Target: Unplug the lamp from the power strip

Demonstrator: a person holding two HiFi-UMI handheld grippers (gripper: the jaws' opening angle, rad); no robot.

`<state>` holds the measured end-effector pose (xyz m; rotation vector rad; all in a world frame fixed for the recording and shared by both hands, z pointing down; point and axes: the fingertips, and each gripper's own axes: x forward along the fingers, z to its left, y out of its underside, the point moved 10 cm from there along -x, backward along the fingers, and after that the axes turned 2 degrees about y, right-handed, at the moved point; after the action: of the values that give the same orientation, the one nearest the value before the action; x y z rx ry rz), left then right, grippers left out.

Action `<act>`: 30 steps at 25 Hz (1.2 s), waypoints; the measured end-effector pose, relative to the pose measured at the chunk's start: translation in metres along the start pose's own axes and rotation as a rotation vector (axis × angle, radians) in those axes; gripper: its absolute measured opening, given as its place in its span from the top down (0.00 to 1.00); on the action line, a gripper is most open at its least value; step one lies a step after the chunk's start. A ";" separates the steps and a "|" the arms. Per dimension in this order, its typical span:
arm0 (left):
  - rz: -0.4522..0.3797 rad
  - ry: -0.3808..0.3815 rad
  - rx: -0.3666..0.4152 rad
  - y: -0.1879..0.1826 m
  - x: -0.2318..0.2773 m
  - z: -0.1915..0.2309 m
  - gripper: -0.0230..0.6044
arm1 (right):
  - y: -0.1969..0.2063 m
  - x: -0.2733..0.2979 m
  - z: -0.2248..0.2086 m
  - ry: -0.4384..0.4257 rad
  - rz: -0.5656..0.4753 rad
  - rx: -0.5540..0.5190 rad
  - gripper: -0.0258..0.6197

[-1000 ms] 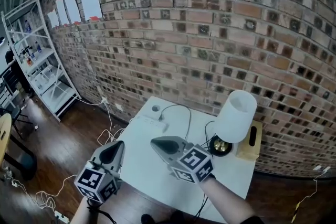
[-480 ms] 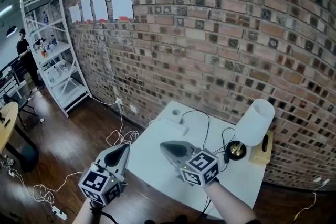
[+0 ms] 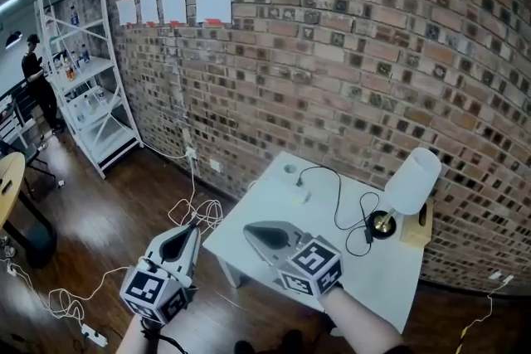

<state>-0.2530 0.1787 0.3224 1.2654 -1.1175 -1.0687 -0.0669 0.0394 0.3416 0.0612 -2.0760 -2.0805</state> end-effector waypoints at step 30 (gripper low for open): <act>0.022 0.121 0.006 0.008 0.027 -0.096 0.94 | -0.005 -0.127 0.025 0.065 -0.075 -0.007 0.97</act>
<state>-0.1541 0.1671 0.3323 1.3027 -1.0411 -0.9604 0.0523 0.0853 0.3223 0.2068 -2.0582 -2.0990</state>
